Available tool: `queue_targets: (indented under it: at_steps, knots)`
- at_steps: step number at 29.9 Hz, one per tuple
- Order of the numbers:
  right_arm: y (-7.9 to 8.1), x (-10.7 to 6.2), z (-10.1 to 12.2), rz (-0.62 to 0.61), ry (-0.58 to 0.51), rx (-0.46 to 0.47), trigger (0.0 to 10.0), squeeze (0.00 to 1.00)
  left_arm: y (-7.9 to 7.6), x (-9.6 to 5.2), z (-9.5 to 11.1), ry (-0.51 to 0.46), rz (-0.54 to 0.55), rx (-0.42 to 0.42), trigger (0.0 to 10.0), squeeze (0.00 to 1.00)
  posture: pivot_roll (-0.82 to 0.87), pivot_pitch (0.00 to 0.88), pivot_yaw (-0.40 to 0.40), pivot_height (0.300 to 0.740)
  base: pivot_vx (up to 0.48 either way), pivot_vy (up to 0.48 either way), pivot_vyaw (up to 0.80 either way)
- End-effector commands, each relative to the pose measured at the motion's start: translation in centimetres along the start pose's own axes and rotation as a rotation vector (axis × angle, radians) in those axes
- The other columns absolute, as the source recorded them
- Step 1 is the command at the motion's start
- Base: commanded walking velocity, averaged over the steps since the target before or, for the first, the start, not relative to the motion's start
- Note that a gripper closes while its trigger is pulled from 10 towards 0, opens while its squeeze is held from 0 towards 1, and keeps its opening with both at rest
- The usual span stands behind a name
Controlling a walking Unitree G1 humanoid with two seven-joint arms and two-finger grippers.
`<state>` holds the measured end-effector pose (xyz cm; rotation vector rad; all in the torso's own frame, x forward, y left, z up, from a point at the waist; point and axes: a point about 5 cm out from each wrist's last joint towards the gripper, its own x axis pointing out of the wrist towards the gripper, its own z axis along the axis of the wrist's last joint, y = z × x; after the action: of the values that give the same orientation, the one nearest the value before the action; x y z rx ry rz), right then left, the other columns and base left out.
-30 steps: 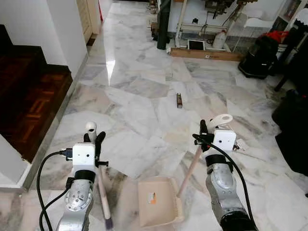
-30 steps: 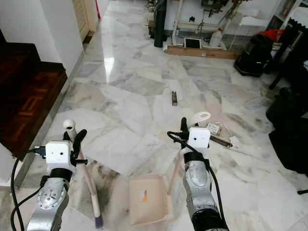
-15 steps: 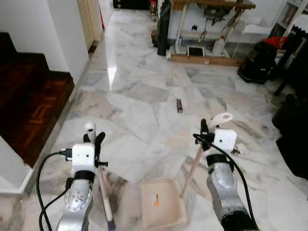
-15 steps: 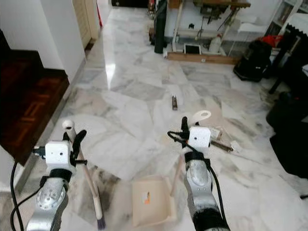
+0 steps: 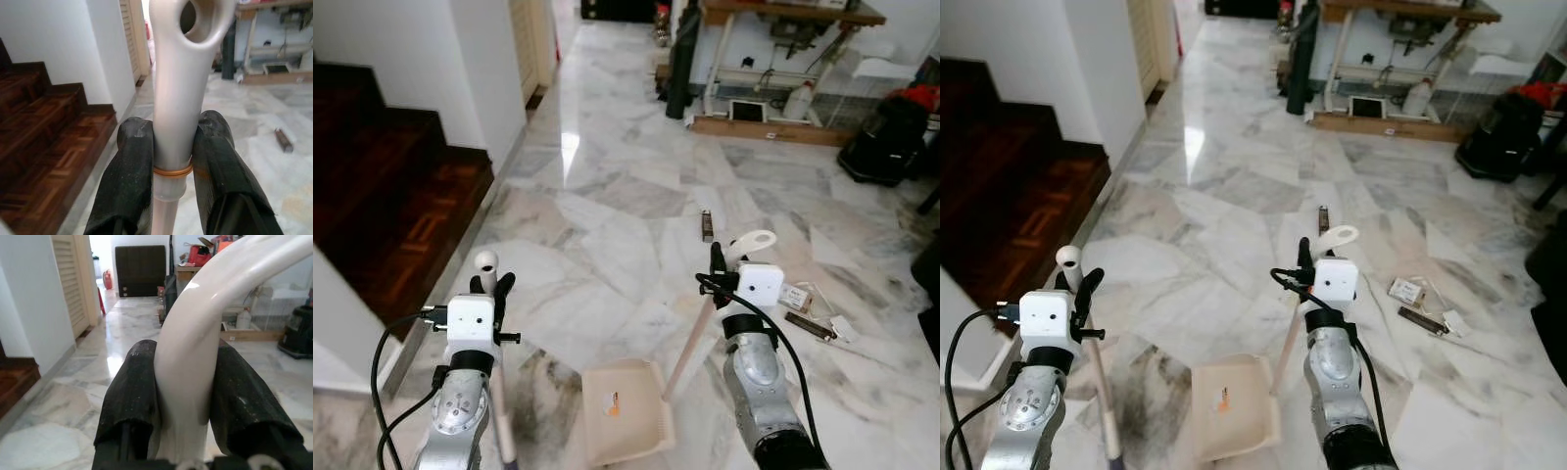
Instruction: Sweep floor
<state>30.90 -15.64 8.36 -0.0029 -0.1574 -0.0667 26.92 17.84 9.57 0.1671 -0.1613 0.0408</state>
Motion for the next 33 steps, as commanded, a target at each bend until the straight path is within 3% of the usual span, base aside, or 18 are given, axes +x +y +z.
queue_targets:
  at_steps: [1,33]
  knots:
    - [0.81,0.74,1.29,0.027,-0.062,0.001,10.0,0.00,0.88,-0.02,0.30,-0.015,0.019,0.019,10.0,0.00,0.11,0.015,-0.041,0.740,0.352,0.000,0.00]
    - [1.29,0.80,1.51,0.054,-0.073,-0.020,10.0,0.00,0.91,0.10,0.49,-0.016,0.032,0.022,10.0,0.00,0.11,0.055,-0.044,0.740,0.350,0.000,0.00]
